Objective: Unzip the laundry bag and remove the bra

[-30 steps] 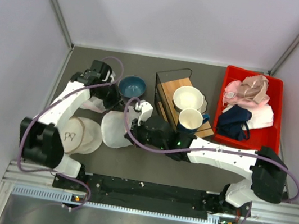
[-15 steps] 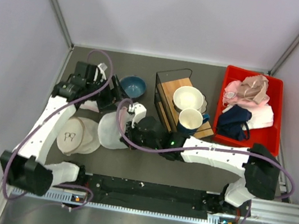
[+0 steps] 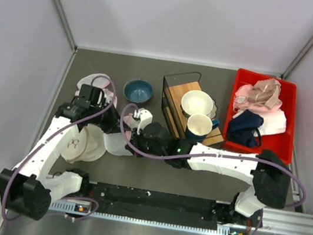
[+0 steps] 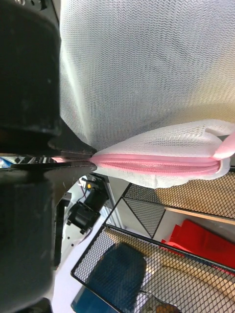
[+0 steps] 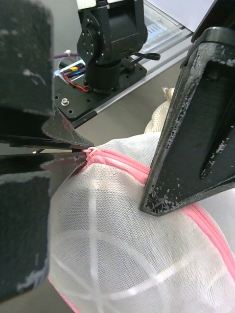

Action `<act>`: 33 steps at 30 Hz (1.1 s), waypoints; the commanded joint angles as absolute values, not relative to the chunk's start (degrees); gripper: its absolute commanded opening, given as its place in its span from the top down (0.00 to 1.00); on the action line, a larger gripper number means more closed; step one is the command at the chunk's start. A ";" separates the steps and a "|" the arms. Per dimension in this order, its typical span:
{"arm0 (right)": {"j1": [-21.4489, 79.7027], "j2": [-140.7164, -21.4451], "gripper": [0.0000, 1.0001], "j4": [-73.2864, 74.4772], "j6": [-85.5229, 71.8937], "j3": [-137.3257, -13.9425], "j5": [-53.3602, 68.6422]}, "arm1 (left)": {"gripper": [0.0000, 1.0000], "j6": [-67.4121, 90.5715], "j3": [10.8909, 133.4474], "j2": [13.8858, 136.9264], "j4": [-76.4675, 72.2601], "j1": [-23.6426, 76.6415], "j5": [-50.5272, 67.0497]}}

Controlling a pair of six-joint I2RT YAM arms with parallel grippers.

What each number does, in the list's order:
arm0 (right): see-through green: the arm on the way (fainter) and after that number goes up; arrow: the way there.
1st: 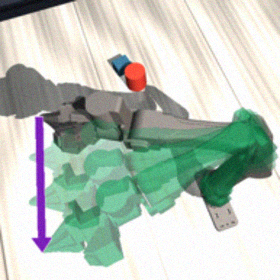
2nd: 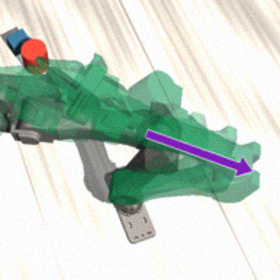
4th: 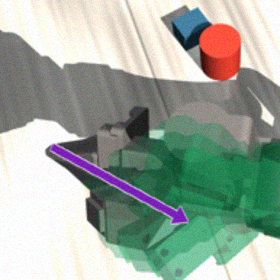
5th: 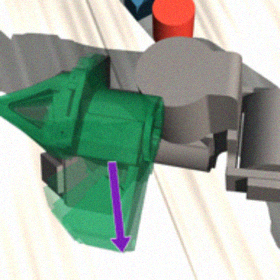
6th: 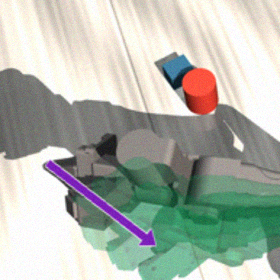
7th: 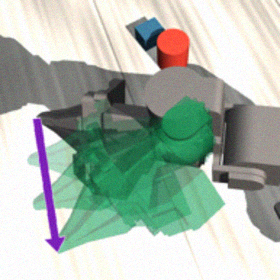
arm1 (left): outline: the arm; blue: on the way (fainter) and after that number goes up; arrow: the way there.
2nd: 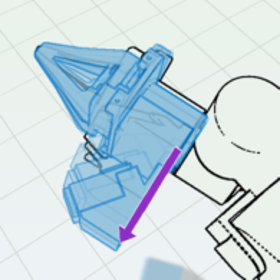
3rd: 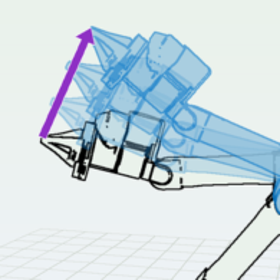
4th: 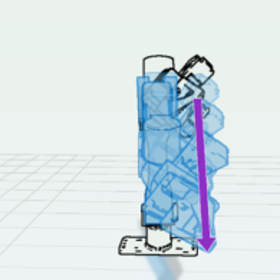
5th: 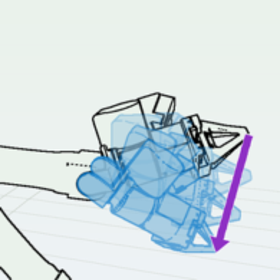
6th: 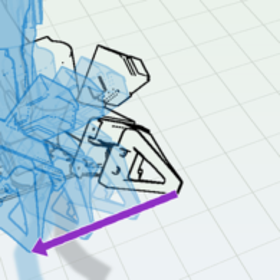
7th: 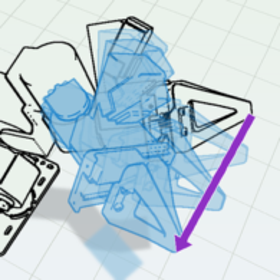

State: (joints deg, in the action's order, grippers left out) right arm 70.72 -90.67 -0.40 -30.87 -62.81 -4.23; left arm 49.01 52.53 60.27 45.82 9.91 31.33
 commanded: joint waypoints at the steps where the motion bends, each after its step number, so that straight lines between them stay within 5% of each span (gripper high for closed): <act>1: 71.45 -91.06 1.00 -0.97 -31.29 -65.57 -3.87 | 1.00 47.21 55.88 61.69 43.83 10.11 33.40; 9: 71.46 -84.38 1.00 -0.17 -30.50 -56.43 -1.94 | 1.00 39.11 72.31 70.30 49.13 5.54 26.90; 18: 71.63 -84.90 1.00 4.22 -26.54 -59.93 -0.61 | 0.99 40.87 73.74 83.14 41.23 5.89 32.43; 23: 70.58 -87.36 1.00 2.29 -29.86 -63.28 -0.27 | 0.68 37.28 75.93 77.54 45.16 6.24 30.68; 24: 70.23 -87.80 1.00 1.33 -30.75 -63.37 2.09 | 0.41 36.74 76.89 76.39 47.00 6.24 29.63; 26: 69.61 -88.85 1.00 0.53 -32.16 -63.81 3.78 | 0.24 36.73 77.17 72.28 51.14 6.24 25.61; 33: 69.43 -89.30 1.00 0.44 -32.34 -63.90 3.69 | 0.28 42.89 65.60 57.66 53.34 6.42 24.42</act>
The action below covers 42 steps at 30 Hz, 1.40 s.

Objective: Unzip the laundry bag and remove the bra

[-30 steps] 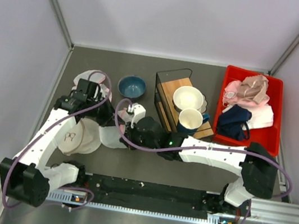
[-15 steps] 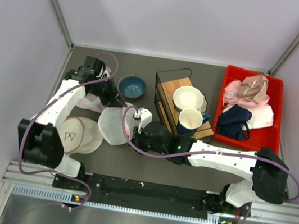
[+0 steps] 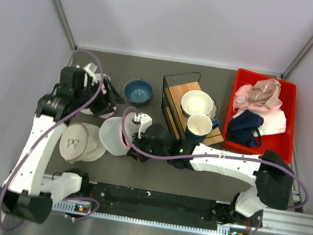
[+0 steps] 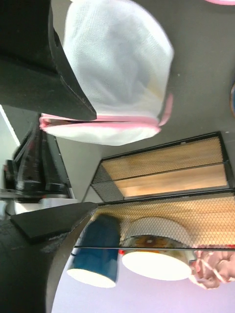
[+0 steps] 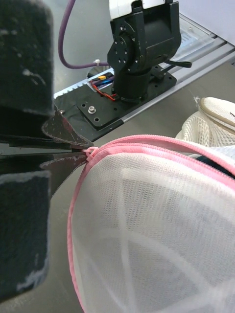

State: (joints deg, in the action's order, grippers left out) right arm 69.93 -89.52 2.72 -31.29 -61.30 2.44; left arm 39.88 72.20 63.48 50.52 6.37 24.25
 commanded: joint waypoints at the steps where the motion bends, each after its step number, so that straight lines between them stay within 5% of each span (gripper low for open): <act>1: 69.52 -89.21 1.00 0.44 -32.43 -63.90 3.69 | 0.30 42.98 64.00 56.87 53.78 7.03 24.87; 17: 69.26 -91.14 1.00 1.14 -32.52 -65.66 6.15 | 0.35 43.16 54.23 50.80 57.83 9.32 23.83; 18: 69.26 -91.23 1.00 1.23 -32.52 -65.57 5.89 | 0.39 42.98 55.10 50.80 57.83 9.32 23.30; 20: 69.34 -91.32 1.00 1.40 -32.52 -65.39 5.80 | 0.62 42.45 56.07 51.59 58.01 9.32 22.50; 22: 69.34 -90.97 1.00 1.32 -32.52 -65.04 5.45 | 1.00 42.10 56.69 52.38 57.92 9.32 22.41; 42: 67.41 -85.68 1.00 3.08 -28.04 -52.74 -5.09 | 1.00 29.53 79.10 66.27 62.23 8.35 19.07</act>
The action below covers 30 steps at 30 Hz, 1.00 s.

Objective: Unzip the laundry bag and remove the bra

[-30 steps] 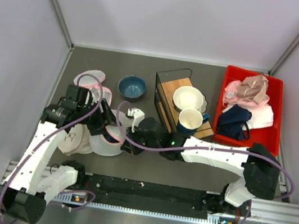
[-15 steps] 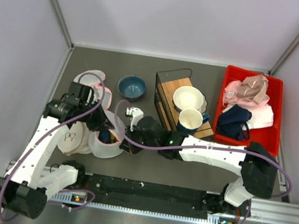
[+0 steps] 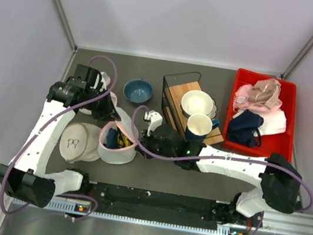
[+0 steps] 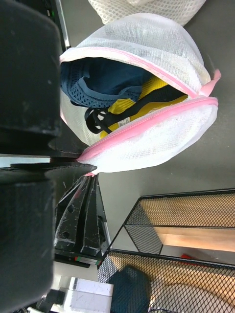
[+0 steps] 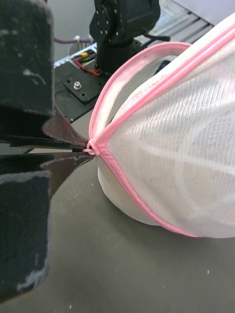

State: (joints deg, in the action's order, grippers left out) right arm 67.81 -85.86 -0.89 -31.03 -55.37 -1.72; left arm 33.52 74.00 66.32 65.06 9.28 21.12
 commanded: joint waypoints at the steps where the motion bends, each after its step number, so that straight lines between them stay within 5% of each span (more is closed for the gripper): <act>1: 66.72 -86.13 1.00 3.08 -27.69 -53.00 -5.27 | 1.00 28.84 79.54 66.27 62.31 8.26 19.07; 9: 63.90 -89.47 1.00 -1.65 -23.91 -54.14 -4.31 | 1.00 24.61 82.88 65.39 60.91 5.63 30.41; 30: 62.40 -84.20 1.00 4.21 -14.68 -54.30 -3.61 | 1.00 24.43 76.04 61.27 57.57 1.85 28.83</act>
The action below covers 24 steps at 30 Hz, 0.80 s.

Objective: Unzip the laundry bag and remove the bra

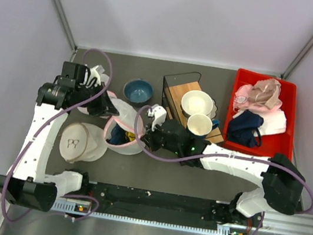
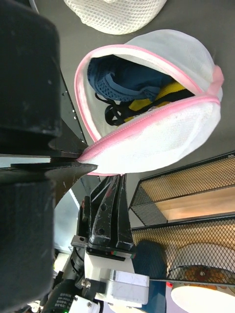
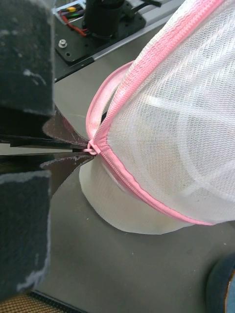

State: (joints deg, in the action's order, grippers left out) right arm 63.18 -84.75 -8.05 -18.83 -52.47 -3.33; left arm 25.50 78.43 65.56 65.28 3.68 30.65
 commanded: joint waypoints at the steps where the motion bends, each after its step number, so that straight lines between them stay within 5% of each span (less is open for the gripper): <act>1: 62.32 -84.63 1.00 4.74 -14.24 -54.93 -3.34 | 1.00 24.87 73.85 60.65 57.22 1.85 28.83; 8: 62.40 -87.18 1.00 5.62 -16.43 -58.09 -0.44 | 0.99 29.18 66.10 58.18 51.59 1.58 26.46; 11: 62.40 -89.38 1.00 8.35 -19.07 -60.82 -1.05 | 0.67 28.92 66.88 60.11 53.61 1.58 27.33; 12: 62.49 -89.47 1.00 8.26 -19.77 -60.99 -1.14 | 0.27 28.48 67.41 60.73 55.01 1.58 27.07; 14: 62.49 -89.74 1.00 7.74 -21.26 -61.08 -0.88 | 0.11 28.91 67.68 60.38 57.65 1.58 24.63; 20: 62.49 -89.39 1.00 7.12 -22.85 -60.73 -1.32 | 0.10 37.25 58.99 53.10 58.98 1.58 19.69; 24: 62.40 -89.56 1.00 7.38 -22.59 -61.17 -2.02 | 0.01 44.62 45.29 46.16 48.21 1.58 29.75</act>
State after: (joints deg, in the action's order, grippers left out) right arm 62.72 -89.71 7.84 -21.71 -58.61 -1.02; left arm 35.92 55.05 50.94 56.18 1.87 22.92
